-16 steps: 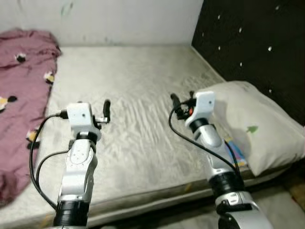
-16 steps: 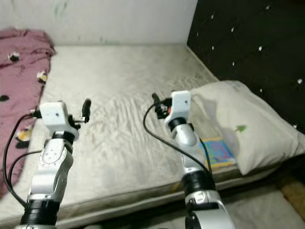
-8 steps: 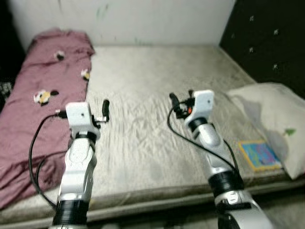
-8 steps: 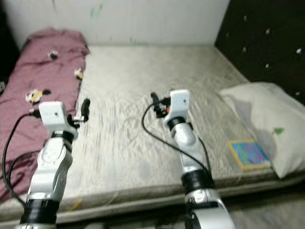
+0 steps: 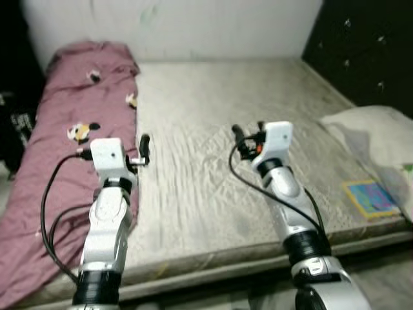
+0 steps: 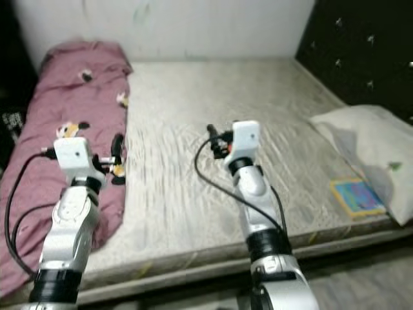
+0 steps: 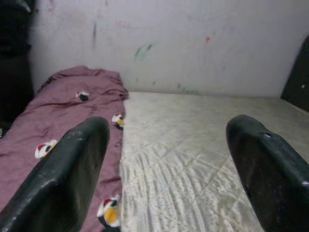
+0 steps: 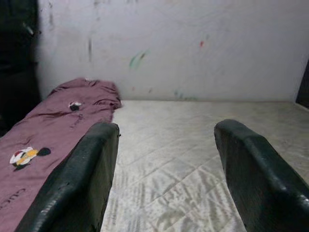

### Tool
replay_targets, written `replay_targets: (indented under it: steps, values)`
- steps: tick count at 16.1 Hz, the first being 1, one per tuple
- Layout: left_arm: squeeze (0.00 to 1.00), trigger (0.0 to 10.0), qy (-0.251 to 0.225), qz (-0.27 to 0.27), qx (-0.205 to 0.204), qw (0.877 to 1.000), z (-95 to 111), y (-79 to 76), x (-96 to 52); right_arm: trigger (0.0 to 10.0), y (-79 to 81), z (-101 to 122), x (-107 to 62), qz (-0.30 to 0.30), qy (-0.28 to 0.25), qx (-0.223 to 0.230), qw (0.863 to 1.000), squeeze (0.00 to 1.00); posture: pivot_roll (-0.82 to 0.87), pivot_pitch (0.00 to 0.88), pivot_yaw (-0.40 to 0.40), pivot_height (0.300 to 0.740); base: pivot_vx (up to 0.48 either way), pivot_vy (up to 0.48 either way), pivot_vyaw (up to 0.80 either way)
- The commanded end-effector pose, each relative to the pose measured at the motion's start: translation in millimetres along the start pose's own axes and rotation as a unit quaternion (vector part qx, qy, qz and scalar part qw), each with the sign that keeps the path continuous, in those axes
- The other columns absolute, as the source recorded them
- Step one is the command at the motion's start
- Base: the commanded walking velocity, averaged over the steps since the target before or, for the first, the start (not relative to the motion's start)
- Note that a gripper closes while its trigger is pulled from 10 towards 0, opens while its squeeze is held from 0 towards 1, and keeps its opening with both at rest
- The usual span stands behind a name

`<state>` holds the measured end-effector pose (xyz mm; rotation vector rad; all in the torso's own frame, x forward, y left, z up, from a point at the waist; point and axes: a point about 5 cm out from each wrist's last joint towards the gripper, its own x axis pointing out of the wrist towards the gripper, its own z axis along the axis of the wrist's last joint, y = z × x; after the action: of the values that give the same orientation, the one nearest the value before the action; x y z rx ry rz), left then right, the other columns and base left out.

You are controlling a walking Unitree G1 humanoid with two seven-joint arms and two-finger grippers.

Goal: Clean up the room

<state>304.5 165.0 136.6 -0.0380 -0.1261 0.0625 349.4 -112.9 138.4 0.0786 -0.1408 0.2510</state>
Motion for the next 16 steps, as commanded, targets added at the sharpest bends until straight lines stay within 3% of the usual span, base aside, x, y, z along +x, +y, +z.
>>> replay_targets:
  steps: [1,9,12,15,16]
  values:
    - [0.0,10.0,0.0,0.013,0.006,1.0,1,7.6,-0.4,10.0,9.4,6,5.0,0.01,-0.009,0.006,1.0,0.0,0.01,0.0,-0.052,0.74,0.0,0.48,0.0]
    - [0.0,10.0,-0.005,0.033,0.013,0.999,3,12.9,-1.8,10.0,8.2,5,4.8,0.006,-0.007,0.008,1.0,0.0,0.01,0.0,-0.049,0.74,0.0,0.48,0.0]
    - [0.0,10.0,-0.013,0.037,0.034,0.999,5,17.1,-4.6,10.0,7.7,5,3.9,0.004,-0.007,0.009,1.0,0.0,0.01,0.0,-0.047,0.74,0.0,0.48,0.0]
    - [0.0,10.0,-0.021,0.063,0.057,0.996,5,29.3,-15.2,10.0,1.9,7,0.5,-0.009,-0.012,0.001,1.0,0.0,0.01,0.0,-0.048,0.74,0.0,0.159,0.0]
    - [0.0,10.0,-0.029,0.071,0.075,0.994,5,35.0,-27.0,10.0,-1.5,6,-5.2,-0.016,-0.009,0.004,1.0,0.0,0.02,0.0,-0.048,0.74,0.0,0.0,0.0]
